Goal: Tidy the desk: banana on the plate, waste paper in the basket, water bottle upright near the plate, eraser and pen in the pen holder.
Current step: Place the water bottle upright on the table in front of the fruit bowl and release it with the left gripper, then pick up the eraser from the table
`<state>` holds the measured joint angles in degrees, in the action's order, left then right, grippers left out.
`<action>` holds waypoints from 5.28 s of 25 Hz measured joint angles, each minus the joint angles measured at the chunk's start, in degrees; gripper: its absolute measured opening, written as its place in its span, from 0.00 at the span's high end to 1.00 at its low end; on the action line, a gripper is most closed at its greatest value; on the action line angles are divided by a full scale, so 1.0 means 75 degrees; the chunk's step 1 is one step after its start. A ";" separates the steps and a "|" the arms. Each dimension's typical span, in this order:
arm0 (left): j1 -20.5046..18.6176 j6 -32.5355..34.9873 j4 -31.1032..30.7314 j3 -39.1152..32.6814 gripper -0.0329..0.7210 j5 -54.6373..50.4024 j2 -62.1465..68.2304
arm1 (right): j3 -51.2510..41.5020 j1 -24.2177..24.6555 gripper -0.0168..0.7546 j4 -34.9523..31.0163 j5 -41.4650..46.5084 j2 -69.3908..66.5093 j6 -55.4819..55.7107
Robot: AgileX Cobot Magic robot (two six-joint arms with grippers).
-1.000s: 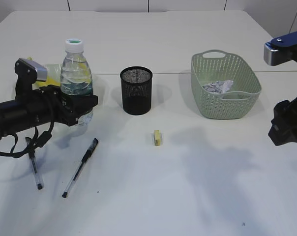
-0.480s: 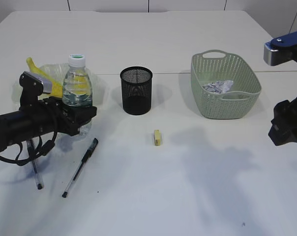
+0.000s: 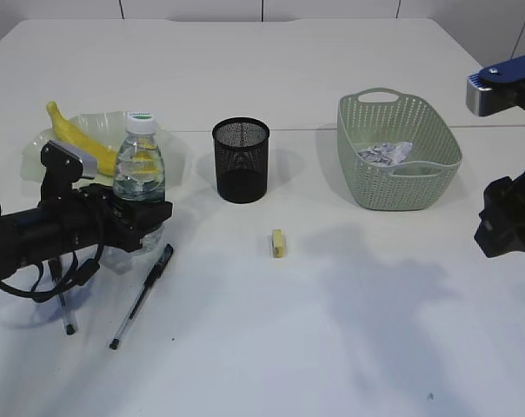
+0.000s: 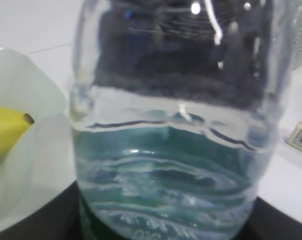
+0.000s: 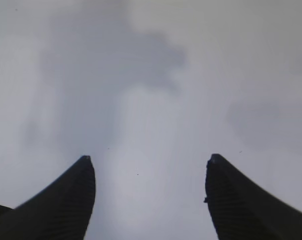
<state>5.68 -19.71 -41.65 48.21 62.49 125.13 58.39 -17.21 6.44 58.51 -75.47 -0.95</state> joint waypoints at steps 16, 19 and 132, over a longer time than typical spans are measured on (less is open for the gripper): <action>0.0000 0.0190 0.0453 0.0029 0.43 0.0331 0.0259 | 0.0000 0.0000 0.31 0.0000 0.0000 0.0000 0.0000; 0.0000 0.0190 0.0426 0.0029 0.43 0.0331 0.0259 | 0.0000 0.0000 0.31 -0.0003 0.0000 0.0000 0.0000; -0.1018 0.2452 0.5759 -0.0293 0.26 -1.4261 -0.6806 | 0.0000 0.0000 0.31 -0.0351 -0.0188 0.0000 0.0000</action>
<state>-1.96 -1.32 1.54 46.02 -44.47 74.08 58.39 -17.21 3.81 57.10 -75.47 -0.95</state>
